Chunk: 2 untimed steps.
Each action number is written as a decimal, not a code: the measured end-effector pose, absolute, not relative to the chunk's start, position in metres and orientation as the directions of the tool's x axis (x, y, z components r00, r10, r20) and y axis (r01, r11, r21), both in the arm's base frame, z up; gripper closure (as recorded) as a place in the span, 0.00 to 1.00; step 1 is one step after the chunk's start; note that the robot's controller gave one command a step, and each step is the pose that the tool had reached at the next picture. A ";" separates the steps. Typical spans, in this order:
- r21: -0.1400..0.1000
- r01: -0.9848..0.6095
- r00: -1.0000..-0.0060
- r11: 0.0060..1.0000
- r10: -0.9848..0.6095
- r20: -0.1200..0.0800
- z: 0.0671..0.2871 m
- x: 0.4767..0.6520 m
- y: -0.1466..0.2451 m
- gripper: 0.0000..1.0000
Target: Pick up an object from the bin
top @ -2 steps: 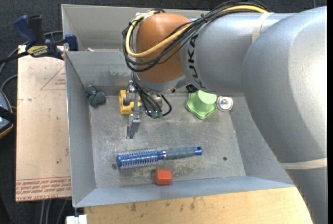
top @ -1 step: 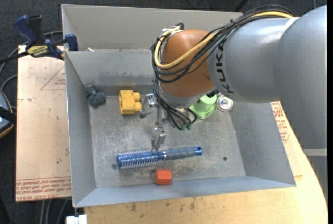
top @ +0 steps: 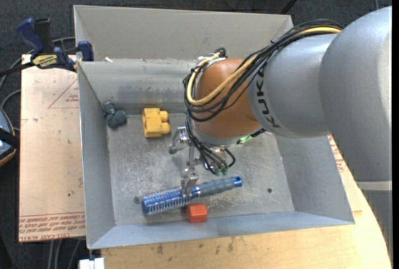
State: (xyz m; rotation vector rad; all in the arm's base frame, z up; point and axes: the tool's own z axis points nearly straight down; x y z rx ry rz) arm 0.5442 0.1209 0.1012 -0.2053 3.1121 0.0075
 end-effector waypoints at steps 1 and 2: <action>0.009 -0.042 -0.998 0.999 -0.042 -0.040 0.097 0.503 0.102 0.00; 0.004 -0.043 -0.999 0.999 -0.043 -0.016 0.091 0.497 0.100 1.00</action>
Offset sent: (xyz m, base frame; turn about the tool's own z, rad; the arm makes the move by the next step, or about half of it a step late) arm -0.0526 -0.0223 -0.0149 0.0865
